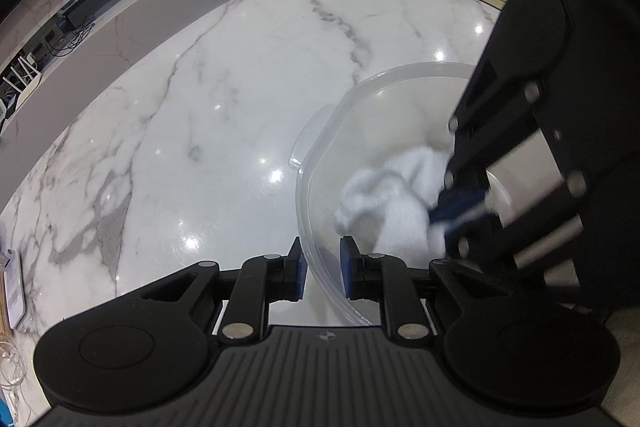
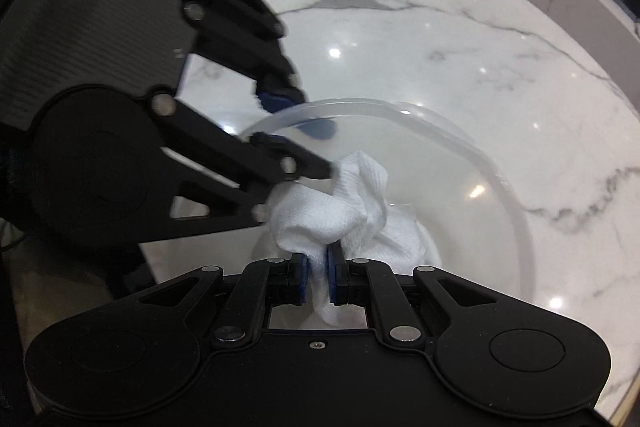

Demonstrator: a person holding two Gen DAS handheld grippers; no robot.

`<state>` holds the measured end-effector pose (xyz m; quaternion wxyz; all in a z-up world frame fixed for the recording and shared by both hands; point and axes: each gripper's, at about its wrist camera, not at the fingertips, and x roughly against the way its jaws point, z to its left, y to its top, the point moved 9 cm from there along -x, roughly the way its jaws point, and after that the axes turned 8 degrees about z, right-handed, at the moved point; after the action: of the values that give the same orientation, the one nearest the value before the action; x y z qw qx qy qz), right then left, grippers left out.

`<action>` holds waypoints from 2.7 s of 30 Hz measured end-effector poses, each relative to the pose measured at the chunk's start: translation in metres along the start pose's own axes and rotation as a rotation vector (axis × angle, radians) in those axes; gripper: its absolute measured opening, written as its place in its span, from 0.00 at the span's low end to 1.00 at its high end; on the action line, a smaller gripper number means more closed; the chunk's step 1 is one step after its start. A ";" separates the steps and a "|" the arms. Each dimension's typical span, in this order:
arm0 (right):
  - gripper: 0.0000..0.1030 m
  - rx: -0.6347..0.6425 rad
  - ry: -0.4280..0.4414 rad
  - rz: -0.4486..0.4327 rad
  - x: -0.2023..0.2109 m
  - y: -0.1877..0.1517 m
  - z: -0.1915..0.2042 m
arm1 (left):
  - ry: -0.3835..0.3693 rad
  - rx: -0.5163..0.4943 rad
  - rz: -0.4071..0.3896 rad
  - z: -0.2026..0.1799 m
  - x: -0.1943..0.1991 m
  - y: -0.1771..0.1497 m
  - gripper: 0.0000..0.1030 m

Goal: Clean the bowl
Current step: 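Hold the bowl rim with the left gripper while the right gripper scrubs the bottom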

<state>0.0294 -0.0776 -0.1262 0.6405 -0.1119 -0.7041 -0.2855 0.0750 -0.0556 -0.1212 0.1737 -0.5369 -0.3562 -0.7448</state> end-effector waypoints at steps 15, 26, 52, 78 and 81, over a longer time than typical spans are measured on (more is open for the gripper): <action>0.07 0.000 -0.100 0.020 0.000 -0.006 -0.011 | 0.001 0.002 -0.001 -0.002 0.000 0.000 0.15; 0.07 0.030 0.010 0.017 -0.008 0.000 0.002 | 0.000 0.000 0.002 -0.003 -0.001 0.000 0.15; 0.07 0.009 -0.040 0.036 -0.007 0.002 -0.017 | -0.003 -0.002 0.005 -0.001 -0.001 0.001 0.16; 0.08 0.063 0.071 0.020 0.002 -0.002 -0.004 | -0.002 -0.003 0.006 -0.002 -0.002 0.000 0.16; 0.08 0.061 0.073 0.039 0.002 -0.003 -0.007 | -0.002 -0.004 0.008 -0.003 -0.002 -0.001 0.16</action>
<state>0.0335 -0.0847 -0.1254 0.6745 -0.0956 -0.6861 -0.2554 0.0737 -0.0572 -0.1241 0.1751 -0.5396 -0.3525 -0.7442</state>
